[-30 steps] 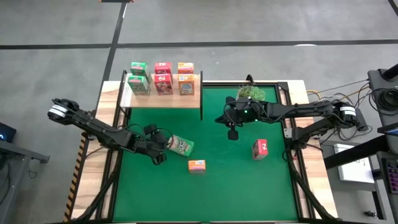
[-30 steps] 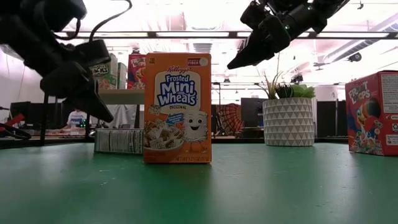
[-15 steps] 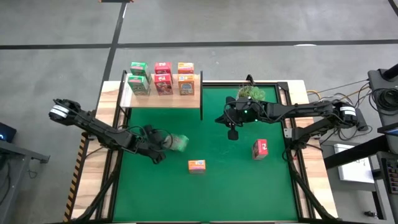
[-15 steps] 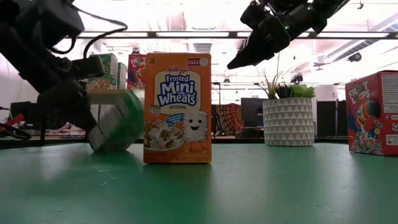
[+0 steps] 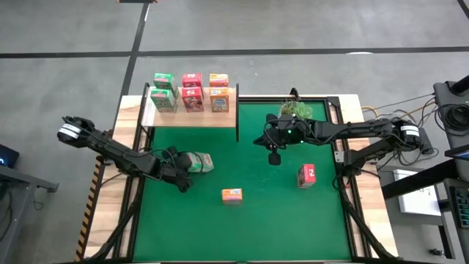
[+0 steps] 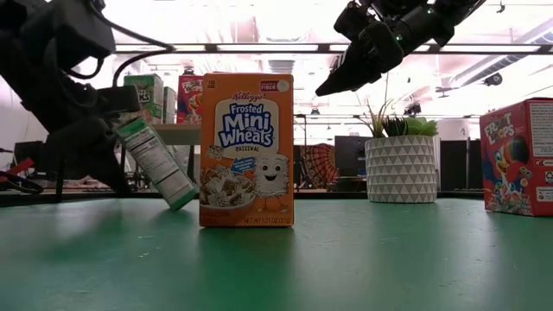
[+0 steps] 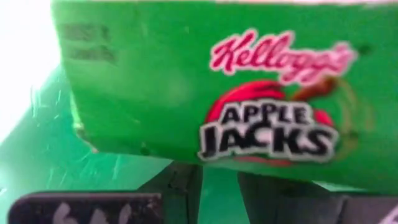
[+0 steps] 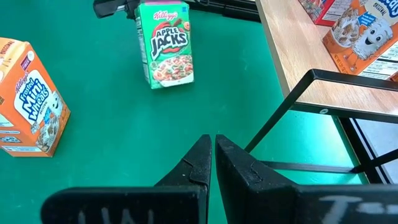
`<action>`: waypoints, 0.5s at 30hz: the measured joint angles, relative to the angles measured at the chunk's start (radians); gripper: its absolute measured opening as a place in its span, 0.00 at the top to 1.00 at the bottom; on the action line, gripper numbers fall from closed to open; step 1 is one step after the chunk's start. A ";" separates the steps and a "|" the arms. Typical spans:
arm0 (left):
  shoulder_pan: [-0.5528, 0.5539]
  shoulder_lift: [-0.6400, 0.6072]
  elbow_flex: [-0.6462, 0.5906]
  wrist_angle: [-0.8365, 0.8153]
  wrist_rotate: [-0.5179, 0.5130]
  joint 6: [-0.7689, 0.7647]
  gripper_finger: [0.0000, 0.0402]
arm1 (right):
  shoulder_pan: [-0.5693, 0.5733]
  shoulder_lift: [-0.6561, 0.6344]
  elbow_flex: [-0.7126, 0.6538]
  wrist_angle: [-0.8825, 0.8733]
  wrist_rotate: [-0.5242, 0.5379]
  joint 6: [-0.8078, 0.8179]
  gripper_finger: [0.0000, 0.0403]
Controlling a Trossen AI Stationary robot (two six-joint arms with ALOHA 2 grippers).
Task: Stack cereal on shelf
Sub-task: Put the green cereal box on the shelf aligned with other green cereal boxes
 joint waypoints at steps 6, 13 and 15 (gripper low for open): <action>0.000 -0.001 0.064 0.002 -0.018 0.013 0.81 | 0.000 0.000 0.000 0.000 0.000 0.000 0.97; 0.000 -0.001 0.118 0.005 -0.104 0.038 0.81 | 0.000 0.000 0.000 0.000 0.000 0.000 0.97; 0.000 -0.001 0.122 0.009 -0.115 0.038 0.81 | 0.000 0.000 0.000 0.000 0.000 0.000 0.97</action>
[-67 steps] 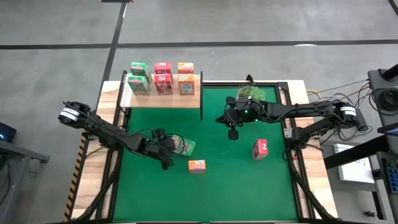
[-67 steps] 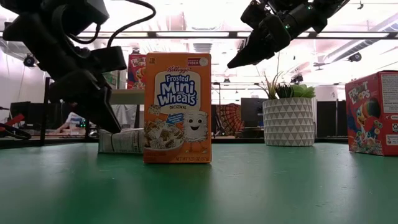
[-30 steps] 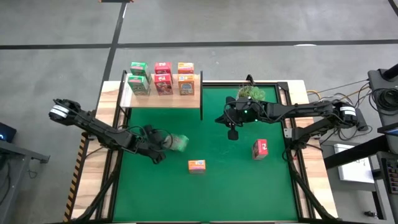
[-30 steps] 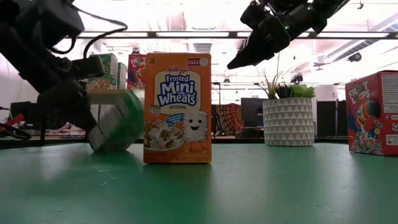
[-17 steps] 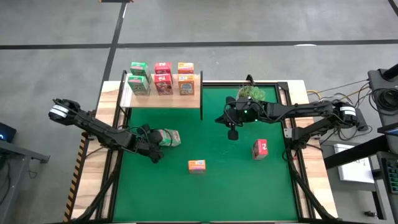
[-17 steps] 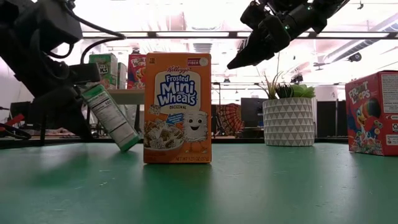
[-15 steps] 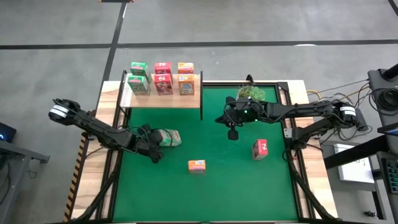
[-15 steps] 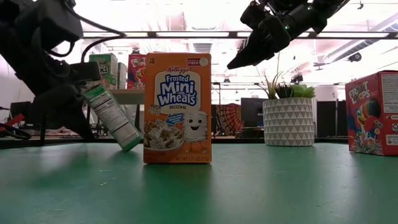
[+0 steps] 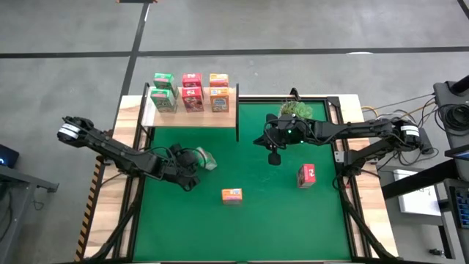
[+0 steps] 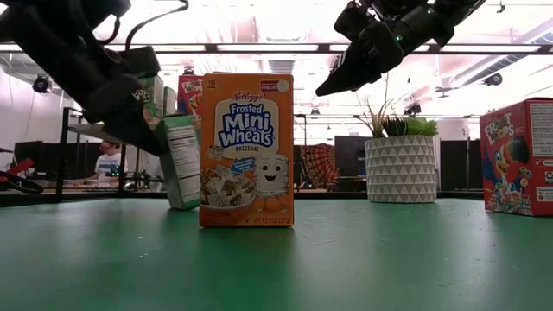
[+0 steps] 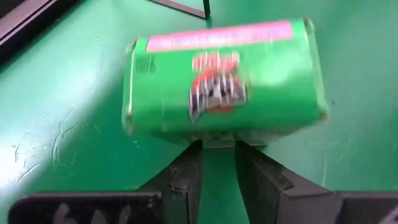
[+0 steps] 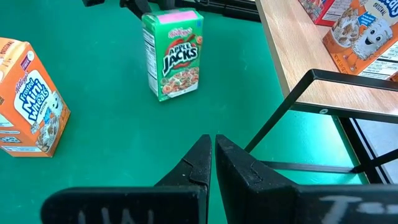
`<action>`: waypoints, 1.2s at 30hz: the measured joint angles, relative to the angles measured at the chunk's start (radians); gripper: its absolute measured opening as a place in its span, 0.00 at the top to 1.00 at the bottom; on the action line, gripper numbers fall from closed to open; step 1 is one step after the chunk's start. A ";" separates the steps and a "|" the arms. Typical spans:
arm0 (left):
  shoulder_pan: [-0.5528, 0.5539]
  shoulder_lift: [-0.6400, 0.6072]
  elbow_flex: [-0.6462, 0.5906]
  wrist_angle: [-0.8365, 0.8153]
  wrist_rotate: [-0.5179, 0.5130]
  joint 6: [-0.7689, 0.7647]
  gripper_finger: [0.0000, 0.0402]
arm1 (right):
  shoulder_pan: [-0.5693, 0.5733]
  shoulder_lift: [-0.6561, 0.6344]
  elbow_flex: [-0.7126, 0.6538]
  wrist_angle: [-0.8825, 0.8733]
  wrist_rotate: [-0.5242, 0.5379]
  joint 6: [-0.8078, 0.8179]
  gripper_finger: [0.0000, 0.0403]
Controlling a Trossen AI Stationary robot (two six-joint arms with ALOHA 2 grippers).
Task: Stack cereal on shelf
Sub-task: Put the green cereal box on the shelf aligned with other green cereal boxes
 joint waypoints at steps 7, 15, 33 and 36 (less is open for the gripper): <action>0.000 0.003 -0.006 -0.004 0.000 -0.020 0.81 | 0.000 0.000 0.000 0.012 0.000 0.006 0.97; -0.005 0.003 -0.008 -0.033 0.011 -0.023 0.81 | 0.000 0.000 0.000 0.029 0.000 0.058 0.97; -0.016 0.011 -0.023 0.215 -0.052 0.219 0.81 | 0.000 0.005 0.053 -0.118 0.000 0.350 0.97; -0.009 0.048 -0.024 0.339 -0.089 0.339 0.81 | 0.000 0.016 0.053 -0.128 0.000 0.375 0.97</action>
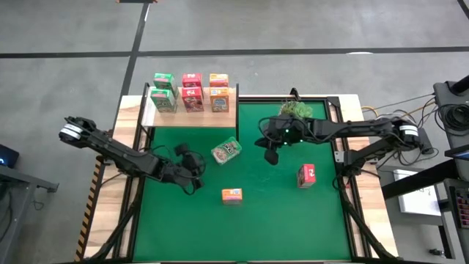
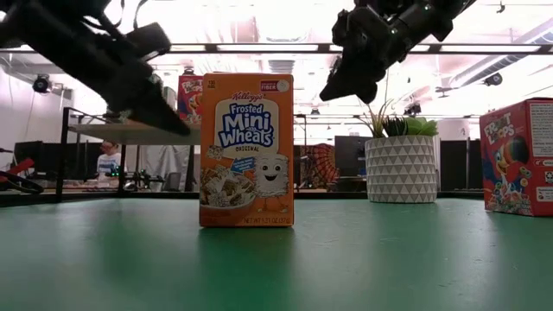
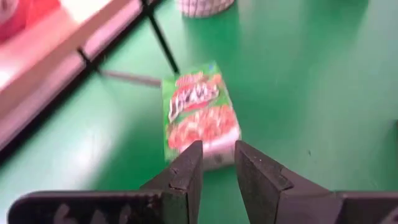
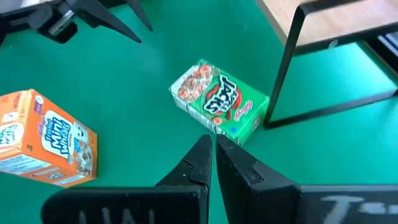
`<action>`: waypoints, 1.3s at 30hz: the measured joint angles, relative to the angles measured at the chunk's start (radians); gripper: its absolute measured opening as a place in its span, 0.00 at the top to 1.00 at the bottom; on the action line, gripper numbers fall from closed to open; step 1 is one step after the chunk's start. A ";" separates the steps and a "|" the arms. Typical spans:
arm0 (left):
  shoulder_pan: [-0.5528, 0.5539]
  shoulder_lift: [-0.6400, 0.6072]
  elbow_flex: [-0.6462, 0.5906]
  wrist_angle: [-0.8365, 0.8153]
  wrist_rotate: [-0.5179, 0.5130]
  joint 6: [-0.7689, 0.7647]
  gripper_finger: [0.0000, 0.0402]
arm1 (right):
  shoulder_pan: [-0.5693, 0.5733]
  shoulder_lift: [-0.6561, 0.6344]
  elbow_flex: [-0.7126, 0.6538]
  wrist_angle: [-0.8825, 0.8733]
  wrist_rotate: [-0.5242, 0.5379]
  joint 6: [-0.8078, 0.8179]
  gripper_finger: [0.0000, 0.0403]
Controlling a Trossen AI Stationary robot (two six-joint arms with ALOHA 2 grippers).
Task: Stack cereal on shelf
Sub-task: Put the green cereal box on the shelf aligned with other green cereal boxes
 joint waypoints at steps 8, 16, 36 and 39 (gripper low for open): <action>0.088 0.183 -0.002 0.229 -0.010 0.166 0.81 | 0.000 0.018 0.000 0.001 0.000 0.022 0.97; 0.134 0.323 -0.002 0.281 -0.011 0.154 0.81 | 0.000 0.018 0.000 0.011 0.000 0.026 0.97; 0.127 0.308 -0.003 0.243 0.023 0.089 0.81 | 0.000 0.019 0.000 0.039 0.000 0.191 0.81; 0.127 0.306 -0.001 0.244 0.022 0.090 0.81 | 0.000 0.019 0.000 0.043 0.001 0.210 0.70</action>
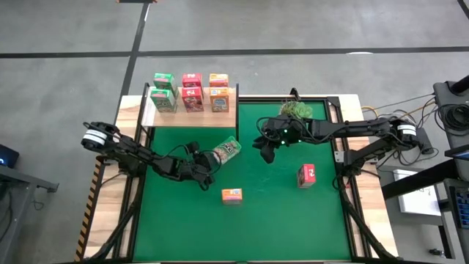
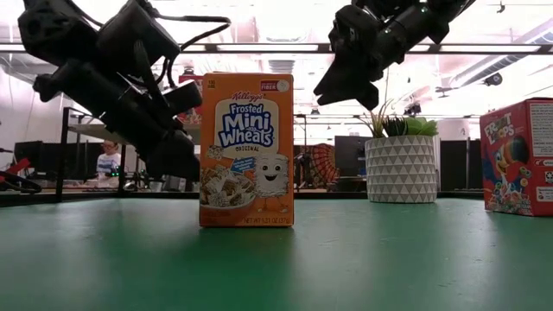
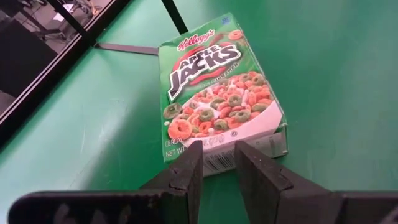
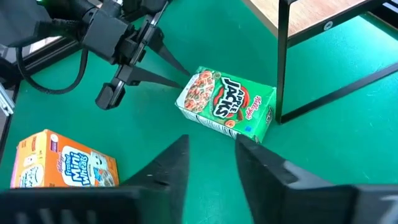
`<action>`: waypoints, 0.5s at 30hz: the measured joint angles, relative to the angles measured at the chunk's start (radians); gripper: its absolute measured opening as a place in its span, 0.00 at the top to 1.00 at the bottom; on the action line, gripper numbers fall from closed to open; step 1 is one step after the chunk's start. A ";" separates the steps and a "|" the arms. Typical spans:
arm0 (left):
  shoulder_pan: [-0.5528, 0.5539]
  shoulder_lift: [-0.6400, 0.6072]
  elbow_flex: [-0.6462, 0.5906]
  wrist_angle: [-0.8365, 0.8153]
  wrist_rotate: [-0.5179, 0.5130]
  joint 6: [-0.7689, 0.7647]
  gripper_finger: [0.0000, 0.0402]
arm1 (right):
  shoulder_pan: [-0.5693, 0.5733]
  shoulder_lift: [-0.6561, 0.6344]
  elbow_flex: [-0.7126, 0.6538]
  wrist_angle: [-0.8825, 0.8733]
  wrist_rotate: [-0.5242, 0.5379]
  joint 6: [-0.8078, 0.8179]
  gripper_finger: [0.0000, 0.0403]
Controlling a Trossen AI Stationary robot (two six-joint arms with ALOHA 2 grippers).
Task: Stack cereal on shelf
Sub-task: Put the green cereal box on the shelf aligned with other green cereal boxes
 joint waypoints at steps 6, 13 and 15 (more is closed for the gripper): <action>-0.009 -0.027 0.023 0.003 -0.002 0.055 0.81 | 0.000 0.000 0.000 0.011 0.001 -0.001 0.54; -0.008 -0.048 0.021 0.048 0.022 0.159 0.95 | 0.000 0.000 0.000 0.011 0.002 -0.017 0.49; -0.008 -0.041 0.019 0.049 0.026 0.156 0.98 | 0.000 0.000 0.000 0.011 0.002 -0.018 0.48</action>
